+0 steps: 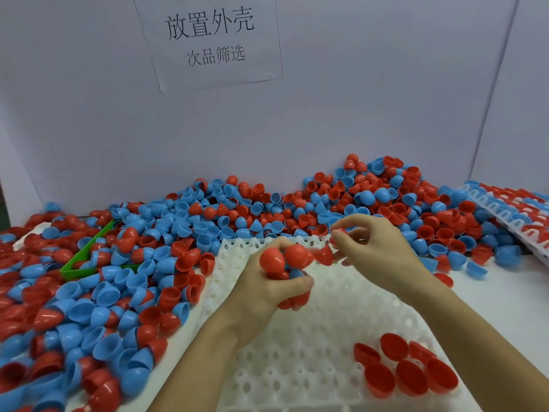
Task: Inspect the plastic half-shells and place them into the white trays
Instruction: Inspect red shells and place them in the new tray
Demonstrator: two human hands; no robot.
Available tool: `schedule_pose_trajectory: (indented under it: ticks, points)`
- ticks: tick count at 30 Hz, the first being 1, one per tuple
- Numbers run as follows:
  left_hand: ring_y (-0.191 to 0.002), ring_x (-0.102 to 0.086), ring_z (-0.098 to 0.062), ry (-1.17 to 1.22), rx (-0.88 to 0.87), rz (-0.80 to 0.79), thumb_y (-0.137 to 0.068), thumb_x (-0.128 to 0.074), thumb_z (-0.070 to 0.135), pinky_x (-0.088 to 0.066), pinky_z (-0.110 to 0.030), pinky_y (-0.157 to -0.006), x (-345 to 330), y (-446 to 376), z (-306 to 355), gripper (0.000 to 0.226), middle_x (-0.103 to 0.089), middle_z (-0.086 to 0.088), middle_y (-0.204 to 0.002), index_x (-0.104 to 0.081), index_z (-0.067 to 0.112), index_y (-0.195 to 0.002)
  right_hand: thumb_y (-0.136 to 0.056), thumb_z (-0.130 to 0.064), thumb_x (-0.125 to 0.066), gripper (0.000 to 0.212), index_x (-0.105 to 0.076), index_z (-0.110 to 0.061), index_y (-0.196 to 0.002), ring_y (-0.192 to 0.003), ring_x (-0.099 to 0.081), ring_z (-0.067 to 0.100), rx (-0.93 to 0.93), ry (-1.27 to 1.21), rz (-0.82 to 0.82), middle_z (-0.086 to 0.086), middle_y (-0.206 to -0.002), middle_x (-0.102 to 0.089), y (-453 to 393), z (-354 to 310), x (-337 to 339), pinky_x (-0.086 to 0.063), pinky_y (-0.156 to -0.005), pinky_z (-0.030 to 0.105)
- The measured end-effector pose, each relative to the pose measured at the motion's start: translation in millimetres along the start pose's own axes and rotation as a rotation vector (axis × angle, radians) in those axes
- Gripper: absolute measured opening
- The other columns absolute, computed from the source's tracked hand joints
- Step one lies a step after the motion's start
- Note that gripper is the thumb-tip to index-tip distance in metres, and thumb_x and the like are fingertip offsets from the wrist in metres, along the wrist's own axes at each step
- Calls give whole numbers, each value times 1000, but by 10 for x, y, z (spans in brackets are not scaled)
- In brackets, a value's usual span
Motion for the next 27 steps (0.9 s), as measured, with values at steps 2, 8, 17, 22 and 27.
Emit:
schedule_pose_trajectory:
  ticks: [2, 8, 17, 22, 27]
  points:
    - [-75, -62, -23, 132, 34, 106, -66, -77, 10, -49, -35, -58, 21, -21, -14, 24, -74, -8, -105, -68, 28, -79, -97, -19, -59, 12, -65, -29, -98, -72, -70, 1, 3, -74, 68, -6, -85, -72, -10, 2, 16, -59, -63, 21]
    - [-68, -66, -14, 362, 186, 205, -64, -75, 8, -51, -31, -51, 13, -24, -26, 21, -72, -10, -90, -75, 27, -73, -97, -1, -53, 28, -72, -22, -93, -91, -72, 12, 40, -293, -11, -3, -98, -73, 23, -47, -30, -59, -82, 27]
    - [-73, -66, -12, 415, 150, 133, -71, -72, 9, -48, -28, -53, -32, -18, 16, 18, -74, -11, -109, -78, 23, -80, -92, -4, -60, 23, -72, -22, -88, -91, -66, -4, 127, -57, -44, -13, -93, -71, 38, -7, -135, -51, -73, 6]
    - [-72, -67, -13, 438, 159, 198, -68, -79, 1, -50, -28, -50, 28, -19, 18, 32, -74, -11, -105, -73, 8, -98, -88, -9, -72, 13, -67, -21, -86, -87, -70, 5, 148, 6, -176, -7, -91, -72, 52, -4, -102, -58, -82, 19]
    - [-71, -66, -14, 449, 164, 253, -66, -71, 9, -50, -27, -51, 88, -10, 54, 38, -73, -13, -107, -67, 7, -104, -86, -18, -75, 11, -71, -27, -82, -92, -72, 6, 110, 42, -539, -14, -98, -74, 83, -20, -41, -59, -82, 23]
Point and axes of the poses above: each hand's wrist, its own y-axis away from the middle knuckle, its own x-axis out of the back of the hand, z = x × y, the point moved 2 cm from there along -y, towards the middle knuckle
